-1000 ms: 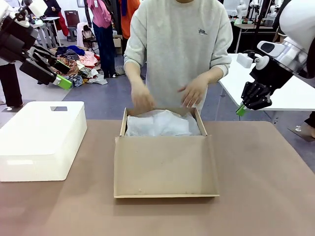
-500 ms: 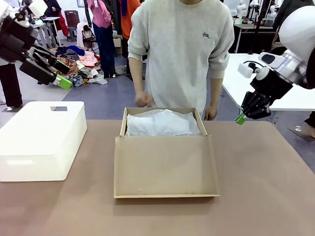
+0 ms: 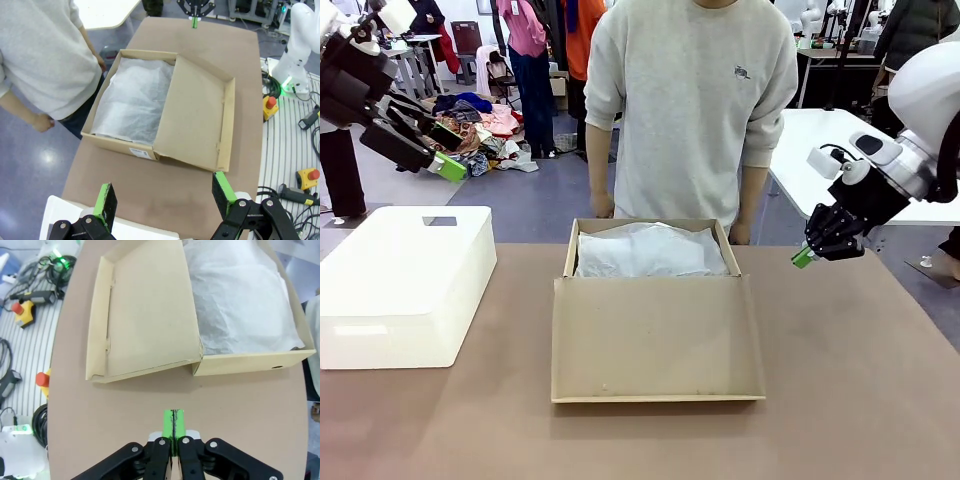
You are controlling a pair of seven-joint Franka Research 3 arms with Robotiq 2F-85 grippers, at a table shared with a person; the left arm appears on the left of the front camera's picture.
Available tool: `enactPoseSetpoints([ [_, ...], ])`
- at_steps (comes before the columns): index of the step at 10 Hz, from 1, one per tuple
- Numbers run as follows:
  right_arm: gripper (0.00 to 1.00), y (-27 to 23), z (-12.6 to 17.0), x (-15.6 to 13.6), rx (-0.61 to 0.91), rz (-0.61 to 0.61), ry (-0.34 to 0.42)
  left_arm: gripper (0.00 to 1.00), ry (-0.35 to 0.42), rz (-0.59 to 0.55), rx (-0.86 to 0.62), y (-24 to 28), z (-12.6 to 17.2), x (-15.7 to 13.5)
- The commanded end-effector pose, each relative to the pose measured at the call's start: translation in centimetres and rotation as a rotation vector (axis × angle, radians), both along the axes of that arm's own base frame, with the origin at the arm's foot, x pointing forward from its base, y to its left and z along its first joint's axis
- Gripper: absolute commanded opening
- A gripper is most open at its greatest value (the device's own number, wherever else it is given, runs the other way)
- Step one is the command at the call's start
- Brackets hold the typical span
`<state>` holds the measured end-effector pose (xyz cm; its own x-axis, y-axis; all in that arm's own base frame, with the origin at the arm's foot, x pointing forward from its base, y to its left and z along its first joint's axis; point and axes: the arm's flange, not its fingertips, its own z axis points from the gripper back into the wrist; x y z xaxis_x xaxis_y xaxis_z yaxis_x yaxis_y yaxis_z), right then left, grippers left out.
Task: Pack the shoes into the box.
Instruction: Close the Shoes Box.
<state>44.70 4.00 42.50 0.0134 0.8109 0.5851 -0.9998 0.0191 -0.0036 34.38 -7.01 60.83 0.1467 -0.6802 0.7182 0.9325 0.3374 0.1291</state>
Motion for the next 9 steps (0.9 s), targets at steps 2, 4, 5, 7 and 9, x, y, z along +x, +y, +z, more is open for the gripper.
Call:
enactPoseSetpoints([
  [2, 0.00, 0.00, 0.00, 0.00, 0.000, 0.000, 0.000, 1.00, -0.005, -0.016, -0.013, 0.00, 0.00, 0.02],
  [4, 0.00, 0.00, 0.00, 0.00, 0.000, 0.000, 0.000, 1.00, -0.005, -0.016, -0.013, 0.00, 0.00, 0.02],
  [5, 0.00, 0.00, 0.00, 0.00, 0.000, 0.000, 0.000, 1.00, -0.005, -0.016, -0.013, 0.00, 0.00, 0.02],
  [7, 0.00, 0.00, 0.00, 0.00, 0.000, 0.000, 0.000, 1.00, -0.005, -0.016, -0.013, 0.00, 0.00, 0.02],
  [9, 0.00, 0.10, -0.31, 0.11, 0.009, 0.000, 0.003, 1.00, -0.005, -0.016, -0.013, 0.00, 0.00, 0.02],
])
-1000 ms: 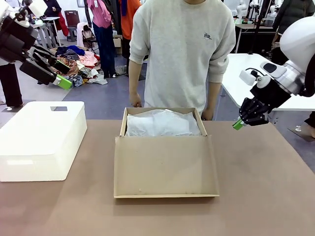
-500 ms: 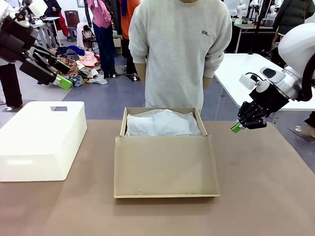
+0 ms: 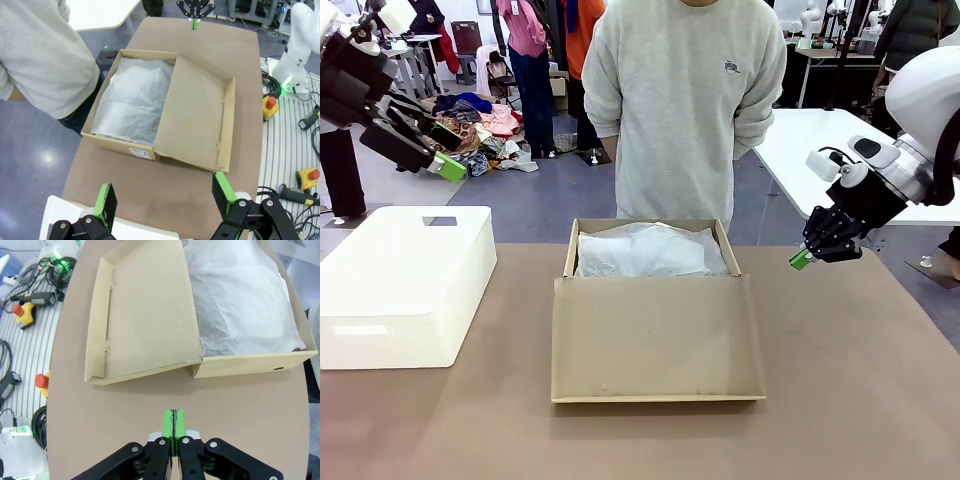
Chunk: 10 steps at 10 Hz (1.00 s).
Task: Pack the shoes into the box.
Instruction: Close the Shoes Box.
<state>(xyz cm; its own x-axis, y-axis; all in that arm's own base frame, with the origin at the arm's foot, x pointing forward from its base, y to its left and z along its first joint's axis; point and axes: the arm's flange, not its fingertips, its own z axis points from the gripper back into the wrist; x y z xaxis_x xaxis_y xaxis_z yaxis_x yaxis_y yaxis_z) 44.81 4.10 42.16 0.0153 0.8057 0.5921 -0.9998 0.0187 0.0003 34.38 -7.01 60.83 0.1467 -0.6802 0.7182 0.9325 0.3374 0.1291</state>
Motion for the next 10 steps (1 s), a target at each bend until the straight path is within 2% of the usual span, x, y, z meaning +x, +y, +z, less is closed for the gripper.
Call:
enactPoseSetpoints([
  [1, 0.00, -0.3, -1.3, 0.2, 0.021, 0.003, 0.010, 1.00, -0.005, -0.016, -0.013, 0.0, 0.0, 0.0],
  [6, 0.00, -0.8, -5.9, -0.1, 0.135, 0.034, -0.045, 1.00, -0.005, -0.016, -0.013, 0.0, 0.0, 0.0],
  [10, 0.00, -0.4, -9.5, 0.3, 0.172, 0.074, 0.028, 1.00, -0.005, -0.016, -0.013, 0.0, 0.0, 0.0],
])
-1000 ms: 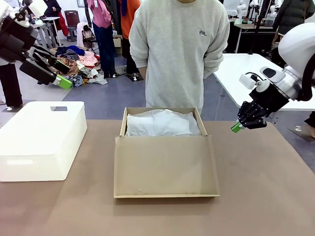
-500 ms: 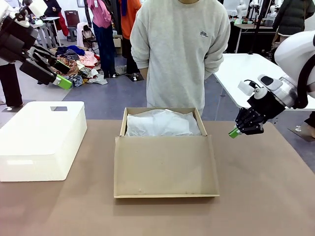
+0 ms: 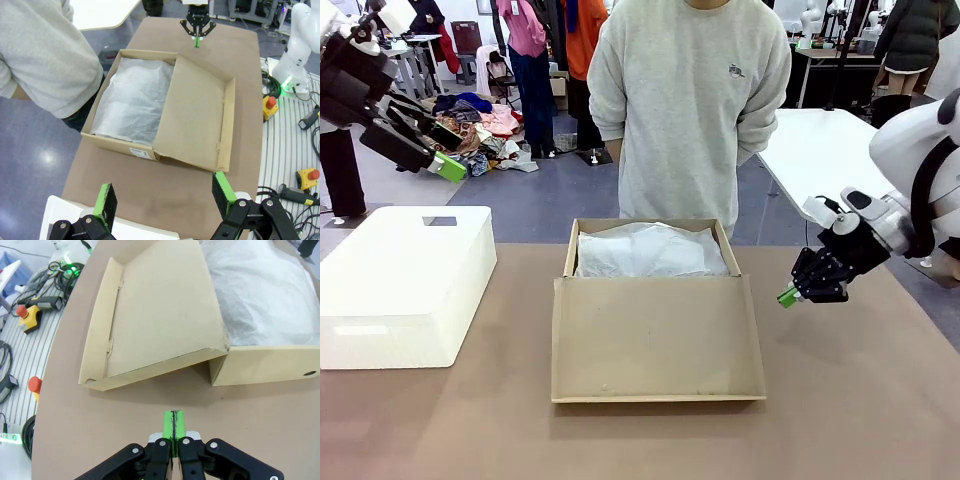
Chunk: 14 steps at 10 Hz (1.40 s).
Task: Pack the shoes into the box.
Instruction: Close the Shoes Box.
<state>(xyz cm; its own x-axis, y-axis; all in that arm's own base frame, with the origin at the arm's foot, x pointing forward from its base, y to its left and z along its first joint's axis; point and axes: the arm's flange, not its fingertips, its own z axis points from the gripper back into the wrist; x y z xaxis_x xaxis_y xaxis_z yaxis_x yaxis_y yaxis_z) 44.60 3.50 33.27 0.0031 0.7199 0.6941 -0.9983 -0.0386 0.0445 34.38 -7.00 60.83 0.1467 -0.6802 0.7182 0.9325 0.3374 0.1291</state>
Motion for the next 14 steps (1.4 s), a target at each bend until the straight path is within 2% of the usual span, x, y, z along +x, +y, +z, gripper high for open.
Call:
enactPoseSetpoints([
  [1, 0.00, 0.5, -1.0, 0.7, 0.046, 0.027, -0.009, 1.00, -0.004, -0.016, -0.013, 0.0, 0.0, 0.0],
  [5, 0.00, 1.7, -3.4, 1.2, 0.073, 0.043, 0.029, 1.00, -0.004, -0.016, -0.013, 0.0, 0.0, 0.0],
  [14, 0.00, 3.9, -5.6, 2.1, 0.100, 0.091, 0.086, 1.00, -0.004, -0.016, -0.013, 0.0, 0.0, 0.0],
])
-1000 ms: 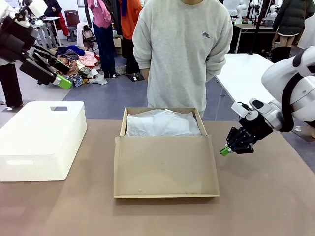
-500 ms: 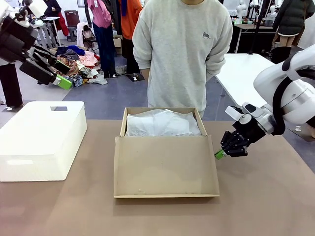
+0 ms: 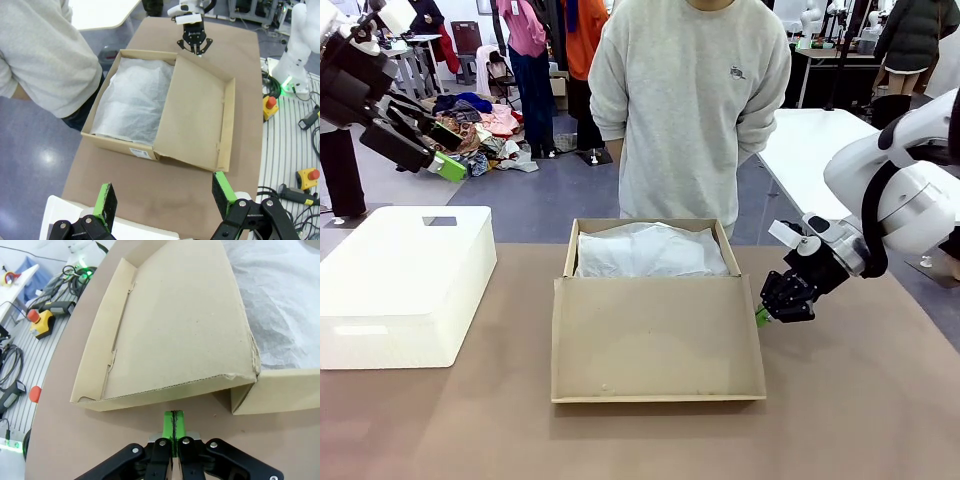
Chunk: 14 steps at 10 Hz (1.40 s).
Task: Pack the shoes into the box.
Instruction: Close the Shoes Box.
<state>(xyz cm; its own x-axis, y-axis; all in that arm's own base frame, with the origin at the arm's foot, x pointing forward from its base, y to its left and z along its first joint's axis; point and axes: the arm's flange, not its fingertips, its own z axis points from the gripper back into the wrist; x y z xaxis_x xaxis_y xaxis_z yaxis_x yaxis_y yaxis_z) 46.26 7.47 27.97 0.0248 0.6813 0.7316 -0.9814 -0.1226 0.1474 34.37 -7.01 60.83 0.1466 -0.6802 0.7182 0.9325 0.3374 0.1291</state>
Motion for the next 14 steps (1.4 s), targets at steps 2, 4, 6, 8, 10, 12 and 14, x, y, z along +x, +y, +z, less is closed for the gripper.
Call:
enactPoseSetpoints([
  [2, 0.00, 0.3, -0.8, 0.2, 0.067, 0.029, -0.005, 1.00, -0.004, -0.016, -0.013, 0.0, 0.0, 0.0],
  [4, 0.00, 0.7, -0.8, -0.1, 0.090, 0.055, 0.002, 1.00, -0.004, -0.016, -0.013, 0.0, 0.0, 0.0],
  [6, 0.00, 1.2, -1.1, -0.3, 0.095, 0.066, 0.007, 1.00, -0.004, -0.016, -0.013, 0.0, 0.0, 0.0],
  [8, 0.00, 1.5, -1.1, -0.5, 0.111, 0.082, 0.016, 1.00, -0.004, -0.016, -0.013, 0.0, 0.0, 0.0],
  [10, 0.00, 1.5, -1.0, -0.8, 0.133, 0.088, 0.018, 1.00, -0.004, -0.016, -0.013, 0.0, 0.0, 0.0],
  [12, 0.00, 1.6, -0.5, -1.4, 0.173, 0.103, 0.012, 1.00, -0.004, -0.016, -0.013, 0.0, 0.0, 0.0],
  [14, 0.00, 1.6, 0.4, -2.0, 0.209, 0.124, 0.000, 1.00, -0.004, -0.016, -0.013, 0.0, 0.0, 0.0],
])
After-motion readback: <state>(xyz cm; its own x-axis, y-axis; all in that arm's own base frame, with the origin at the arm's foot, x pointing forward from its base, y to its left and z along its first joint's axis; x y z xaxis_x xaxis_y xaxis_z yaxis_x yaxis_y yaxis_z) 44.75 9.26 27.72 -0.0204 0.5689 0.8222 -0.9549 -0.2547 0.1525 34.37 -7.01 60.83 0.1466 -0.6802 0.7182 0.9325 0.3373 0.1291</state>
